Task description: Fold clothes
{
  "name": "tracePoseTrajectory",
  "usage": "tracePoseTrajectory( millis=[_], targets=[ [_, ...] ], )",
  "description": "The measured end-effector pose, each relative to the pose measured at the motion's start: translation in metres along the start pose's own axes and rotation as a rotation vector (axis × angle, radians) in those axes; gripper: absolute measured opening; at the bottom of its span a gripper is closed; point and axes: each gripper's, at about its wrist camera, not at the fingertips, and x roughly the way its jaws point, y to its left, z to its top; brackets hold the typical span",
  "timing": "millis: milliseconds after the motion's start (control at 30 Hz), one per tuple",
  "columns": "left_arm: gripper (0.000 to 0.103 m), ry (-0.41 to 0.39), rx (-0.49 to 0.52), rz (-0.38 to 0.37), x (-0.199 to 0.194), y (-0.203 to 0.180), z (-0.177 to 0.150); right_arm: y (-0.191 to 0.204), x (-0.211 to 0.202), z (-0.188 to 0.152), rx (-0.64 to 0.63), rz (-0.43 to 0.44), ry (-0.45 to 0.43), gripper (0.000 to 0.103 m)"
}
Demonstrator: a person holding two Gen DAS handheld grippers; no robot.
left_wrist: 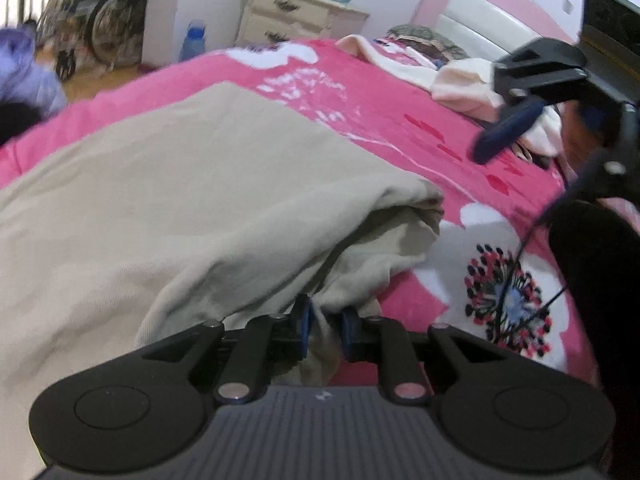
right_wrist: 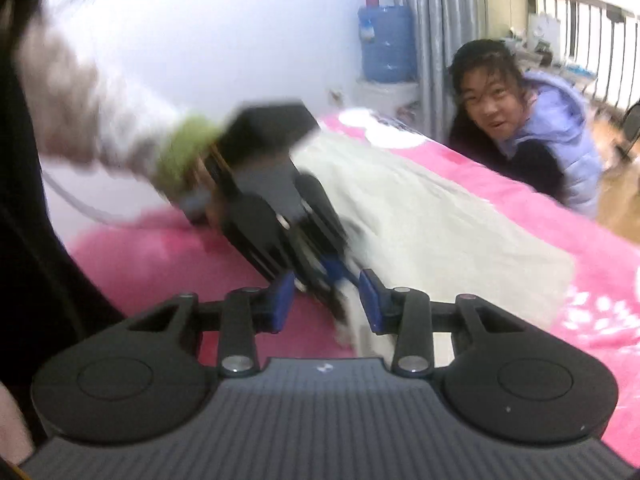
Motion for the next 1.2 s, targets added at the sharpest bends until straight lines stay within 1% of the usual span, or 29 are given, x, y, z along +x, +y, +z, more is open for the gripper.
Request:
tracePoseTrajectory(
  millis=[33, 67, 133, 167, 200, 267, 300, 367, 467, 567, 600, 733, 800, 900, 1033, 1100, 1200],
  targets=[
    [0.017, 0.013, -0.041, -0.012, 0.0, 0.005, 0.003, -0.002, 0.008, -0.001, 0.009, 0.015, 0.018, 0.035],
    [0.017, 0.024, -0.085, -0.024, 0.001, 0.009, 0.005, -0.004, 0.017, -0.004, 0.016, 0.028, 0.042, 0.032],
    [0.017, 0.044, -0.166, -0.047, 0.001, 0.019, 0.009, -0.002, 0.04, -0.012, 0.009, 0.04, 0.116, 0.031],
    [0.017, 0.05, -0.184, -0.052, 0.001, 0.021, 0.009, 0.001, 0.052, -0.019, -0.001, 0.04, 0.153, 0.03],
    [0.017, 0.055, -0.201, -0.057, 0.002, 0.023, 0.009, 0.004, 0.061, -0.024, -0.009, 0.025, 0.179, 0.03],
    [0.017, 0.065, -0.233, -0.066, 0.002, 0.027, 0.01, 0.005, 0.072, -0.034, -0.009, -0.048, 0.197, 0.027],
    [0.017, 0.066, -0.239, -0.066, 0.003, 0.028, 0.009, 0.002, 0.077, -0.037, 0.004, -0.087, 0.195, 0.026],
    [0.017, 0.061, -0.249, -0.058, 0.003, 0.027, 0.008, -0.006, 0.079, -0.042, 0.076, -0.14, 0.163, 0.016],
    [0.017, 0.045, -0.274, -0.034, 0.0, 0.025, 0.007, -0.015, 0.078, -0.046, 0.185, -0.176, 0.105, 0.015],
    [0.018, 0.018, -0.32, 0.0, -0.007, 0.023, 0.006, -0.013, 0.074, -0.051, 0.244, -0.218, 0.059, 0.015],
    [0.018, 0.005, -0.347, 0.003, -0.011, 0.024, 0.005, -0.01, 0.073, -0.053, 0.253, -0.235, 0.05, 0.015],
    [0.028, -0.05, -0.458, 0.011, -0.024, 0.028, 0.001, 0.001, 0.07, -0.054, 0.265, -0.298, 0.021, 0.015],
    [0.028, -0.075, -0.511, 0.014, -0.027, 0.031, -0.002, 0.003, 0.071, -0.056, 0.278, -0.321, 0.015, 0.015],
    [0.028, -0.117, -0.569, 0.05, -0.024, 0.032, -0.003, 0.003, 0.079, -0.06, 0.305, -0.35, 0.015, 0.015],
    [0.028, -0.172, -0.593, 0.096, -0.022, 0.03, -0.001, 0.004, 0.085, -0.062, 0.323, -0.384, 0.02, 0.015],
    [0.028, -0.202, -0.606, 0.101, -0.022, 0.029, -0.001, 0.006, 0.087, -0.061, 0.324, -0.399, 0.027, 0.015],
    [0.029, -0.247, -0.618, 0.095, -0.026, 0.028, -0.003, 0.015, 0.084, -0.055, 0.291, -0.428, 0.022, 0.017]
  ],
)
